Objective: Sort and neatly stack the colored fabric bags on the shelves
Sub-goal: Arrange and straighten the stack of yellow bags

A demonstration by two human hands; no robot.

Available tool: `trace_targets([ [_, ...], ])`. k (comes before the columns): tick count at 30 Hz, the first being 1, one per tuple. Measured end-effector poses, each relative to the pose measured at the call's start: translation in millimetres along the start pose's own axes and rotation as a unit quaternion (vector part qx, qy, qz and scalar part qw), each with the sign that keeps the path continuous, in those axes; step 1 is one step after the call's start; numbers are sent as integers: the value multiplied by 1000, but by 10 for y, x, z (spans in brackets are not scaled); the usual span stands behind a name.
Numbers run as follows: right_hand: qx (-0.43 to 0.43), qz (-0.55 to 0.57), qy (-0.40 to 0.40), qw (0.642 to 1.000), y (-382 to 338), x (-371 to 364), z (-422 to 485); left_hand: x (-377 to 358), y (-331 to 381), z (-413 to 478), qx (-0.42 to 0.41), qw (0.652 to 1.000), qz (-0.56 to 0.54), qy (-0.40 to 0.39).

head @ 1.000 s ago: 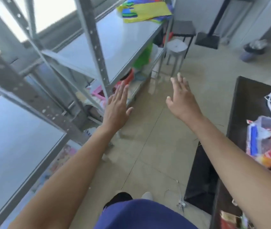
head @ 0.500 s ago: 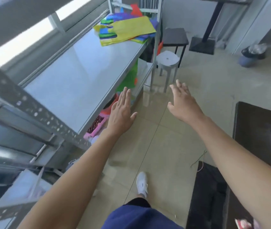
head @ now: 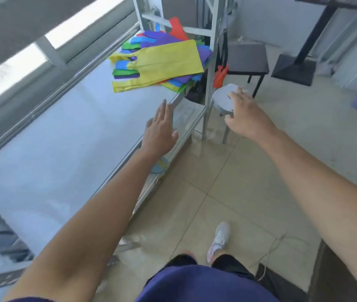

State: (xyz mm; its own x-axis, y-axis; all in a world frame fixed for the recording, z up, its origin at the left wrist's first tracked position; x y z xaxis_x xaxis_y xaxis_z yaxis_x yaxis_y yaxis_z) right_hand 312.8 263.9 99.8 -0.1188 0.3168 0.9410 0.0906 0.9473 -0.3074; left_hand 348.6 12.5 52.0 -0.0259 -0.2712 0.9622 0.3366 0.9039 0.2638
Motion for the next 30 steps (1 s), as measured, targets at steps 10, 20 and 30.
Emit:
trace_targets([
  [10, 121, -37, -65, 990, -398, 72, 2199, -257, -358, 1514, 121, 992, -21, 6],
  [20, 176, -97, -152, 968, -1003, -342, 3882, -763, -865, 2905, 203, 971, -116, 45],
  [30, 268, -90, -200, 938, -1941, -628, 5293, -901, -1182, 3250, 613, 616, -360, 340],
])
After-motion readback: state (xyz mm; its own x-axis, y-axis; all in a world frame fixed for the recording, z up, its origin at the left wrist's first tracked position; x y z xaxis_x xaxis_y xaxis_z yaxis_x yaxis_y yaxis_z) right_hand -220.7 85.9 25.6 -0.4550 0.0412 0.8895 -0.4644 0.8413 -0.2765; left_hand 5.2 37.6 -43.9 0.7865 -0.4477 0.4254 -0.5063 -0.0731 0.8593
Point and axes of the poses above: each hand's wrist, its own z-axis towards the middle knuckle, its own x-axis out of the back of the hand, y = z × x, the point moved 5 cm from there along z, towards the middle knuckle, and after that the axes turned 15 degrees about -x, right-handed, at the moved point
